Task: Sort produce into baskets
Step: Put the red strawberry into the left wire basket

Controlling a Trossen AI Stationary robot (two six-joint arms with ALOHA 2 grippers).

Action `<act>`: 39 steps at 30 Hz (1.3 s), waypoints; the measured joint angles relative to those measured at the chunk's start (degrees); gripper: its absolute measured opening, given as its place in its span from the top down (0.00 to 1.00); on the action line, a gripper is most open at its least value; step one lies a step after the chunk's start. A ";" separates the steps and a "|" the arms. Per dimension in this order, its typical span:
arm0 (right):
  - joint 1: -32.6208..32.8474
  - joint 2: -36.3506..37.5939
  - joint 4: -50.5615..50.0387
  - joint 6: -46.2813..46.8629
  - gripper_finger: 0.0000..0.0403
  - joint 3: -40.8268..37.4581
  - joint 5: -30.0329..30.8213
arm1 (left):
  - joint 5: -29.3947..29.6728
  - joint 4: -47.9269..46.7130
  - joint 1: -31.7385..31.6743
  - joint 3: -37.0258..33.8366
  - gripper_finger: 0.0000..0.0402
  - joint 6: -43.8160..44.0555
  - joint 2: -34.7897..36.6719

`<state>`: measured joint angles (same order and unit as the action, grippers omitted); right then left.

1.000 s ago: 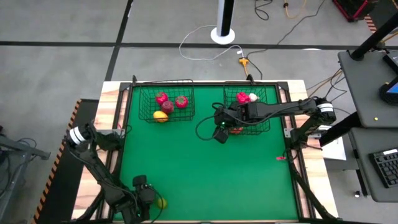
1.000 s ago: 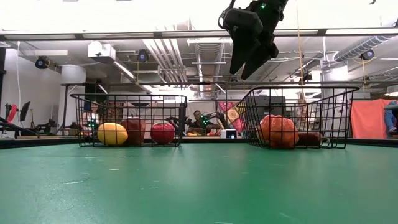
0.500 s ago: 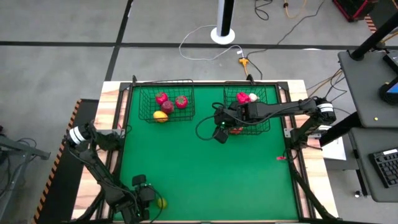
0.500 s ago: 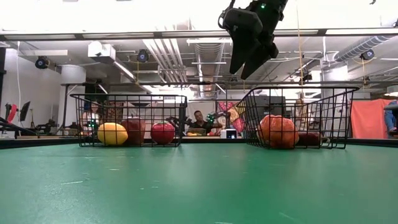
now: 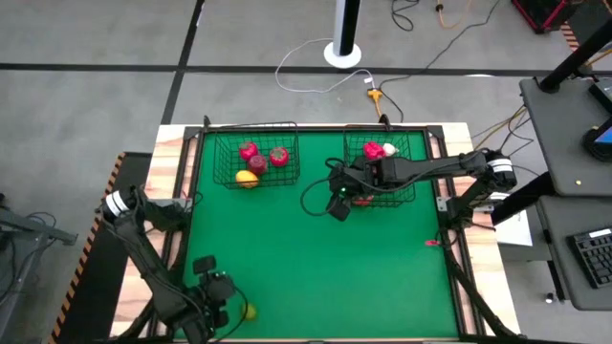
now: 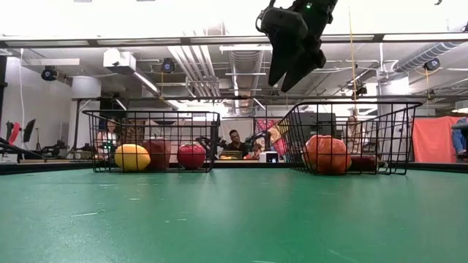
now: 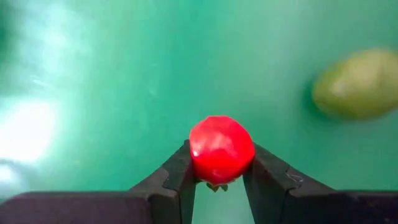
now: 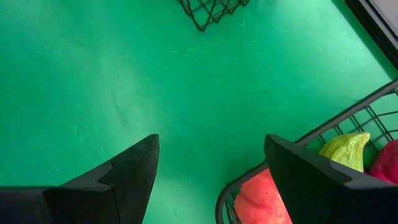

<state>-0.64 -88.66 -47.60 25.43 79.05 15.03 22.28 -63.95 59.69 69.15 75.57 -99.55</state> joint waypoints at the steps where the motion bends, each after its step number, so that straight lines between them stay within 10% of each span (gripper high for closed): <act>1: 0.02 0.00 0.18 -0.04 0.30 0.00 0.00 | 1.35 -2.71 -0.13 1.54 0.77 -0.01 0.01; 13: 0.02 0.00 0.16 -1.02 0.31 0.00 0.00 | 25.61 -14.24 -7.19 12.48 0.77 -14.58 2.36; 24: 0.04 0.00 0.06 -4.03 0.31 0.00 -0.20 | 37.13 -13.65 -32.98 -1.03 0.77 -30.98 18.85; 32: 0.00 0.00 0.77 -6.01 0.33 0.00 -0.02 | 16.93 16.93 -66.17 -9.59 0.77 -77.99 29.57; 39: 0.02 0.00 1.04 -5.65 0.34 0.00 -0.01 | -8.75 24.33 -86.72 -8.94 0.76 -87.57 29.23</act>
<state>-0.62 -88.66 -46.56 19.78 79.05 15.02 13.53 -39.62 -27.03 60.20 -12.00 -70.32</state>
